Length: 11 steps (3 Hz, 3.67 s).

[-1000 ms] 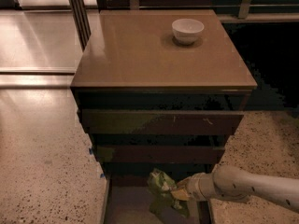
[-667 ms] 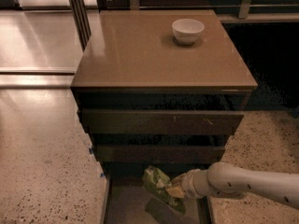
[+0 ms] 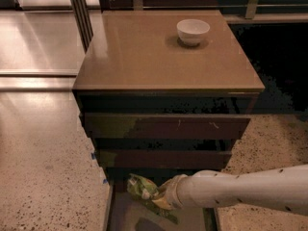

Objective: Pick green rice chip bag from bottom drawer and place on counter

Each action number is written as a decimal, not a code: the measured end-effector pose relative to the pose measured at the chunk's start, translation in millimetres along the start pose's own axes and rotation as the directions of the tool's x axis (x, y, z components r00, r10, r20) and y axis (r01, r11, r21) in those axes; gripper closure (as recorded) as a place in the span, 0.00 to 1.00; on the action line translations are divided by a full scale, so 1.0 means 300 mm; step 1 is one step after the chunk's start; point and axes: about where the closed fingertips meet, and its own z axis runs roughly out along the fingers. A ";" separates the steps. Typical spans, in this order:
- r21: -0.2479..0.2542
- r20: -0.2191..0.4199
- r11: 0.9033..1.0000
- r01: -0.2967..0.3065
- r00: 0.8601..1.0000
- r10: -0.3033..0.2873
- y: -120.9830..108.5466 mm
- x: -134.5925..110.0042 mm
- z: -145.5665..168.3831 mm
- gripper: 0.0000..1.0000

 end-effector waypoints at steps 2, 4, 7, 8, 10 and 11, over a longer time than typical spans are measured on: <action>0.102 -0.030 0.987 0.125 0.992 -0.123 0.037 -0.143 -0.174 1.00; 0.127 -0.017 0.982 0.143 0.990 -0.141 0.018 -0.187 -0.233 1.00; 0.171 0.092 0.984 0.047 0.994 -0.064 -0.071 -0.245 -0.710 1.00; 0.241 0.135 0.964 0.108 0.980 -0.144 -0.071 -0.183 -0.884 1.00; 0.272 0.122 0.946 0.176 0.969 -0.216 -0.072 -0.284 -0.978 1.00; 0.314 0.095 0.909 0.273 0.944 -0.316 -0.069 -0.451 -1.110 1.00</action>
Offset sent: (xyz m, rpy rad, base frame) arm -0.0071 0.0070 0.0212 -0.0363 -0.0275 0.0105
